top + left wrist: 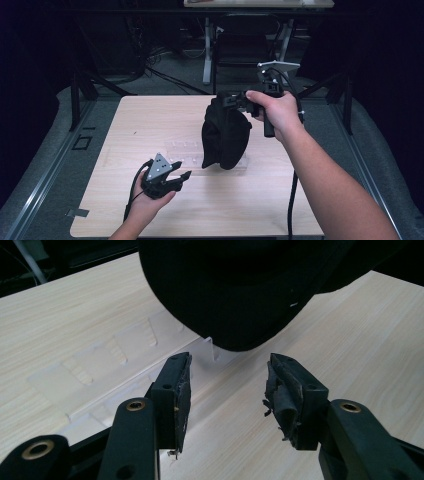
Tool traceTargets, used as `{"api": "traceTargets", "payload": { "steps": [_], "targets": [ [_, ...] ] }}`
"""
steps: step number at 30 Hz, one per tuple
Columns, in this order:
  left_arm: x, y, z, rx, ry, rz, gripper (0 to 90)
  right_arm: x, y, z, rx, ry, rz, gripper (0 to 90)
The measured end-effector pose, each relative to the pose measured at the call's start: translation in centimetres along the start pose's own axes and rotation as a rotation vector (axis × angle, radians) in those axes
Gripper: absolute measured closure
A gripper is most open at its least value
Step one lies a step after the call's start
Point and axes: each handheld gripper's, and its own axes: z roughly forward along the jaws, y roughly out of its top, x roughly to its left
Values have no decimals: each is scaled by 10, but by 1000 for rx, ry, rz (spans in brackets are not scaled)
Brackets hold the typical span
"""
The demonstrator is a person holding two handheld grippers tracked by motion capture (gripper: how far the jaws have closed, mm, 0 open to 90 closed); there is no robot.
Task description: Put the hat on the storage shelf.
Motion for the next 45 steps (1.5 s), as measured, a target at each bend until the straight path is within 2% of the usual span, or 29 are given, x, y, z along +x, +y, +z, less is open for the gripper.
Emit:
{"api": "traceTargets", "payload": {
  "steps": [4, 11, 19, 26, 30, 42, 45],
  "targets": [
    [-5, 6, 4, -10, -6, 10, 568, 0, 0, 1, -1, 3, -1, 834],
    [-10, 13, 11, 10, -44, -12, 561, 1, 1, 2, -3, 6, 0, 833],
    [-18, 18, 14, -5, -18, 0, 528, 0, 2, 2, -9, 7, 2, 830],
    [-25, 21, 15, -3, -53, 23, 561, 1, 2, 2, -15, 4, 7, 829],
    [-27, 25, 18, 6, -40, 39, 592, 1, 3, 3, -20, 5, 9, 829],
    [-36, 33, 34, 42, -20, 85, 774, 2, 3, 5, -21, 10, 8, 829],
    [-37, 32, 33, 35, -10, 112, 809, 2, 3, 5, -22, 9, 7, 830]
  ]
}}
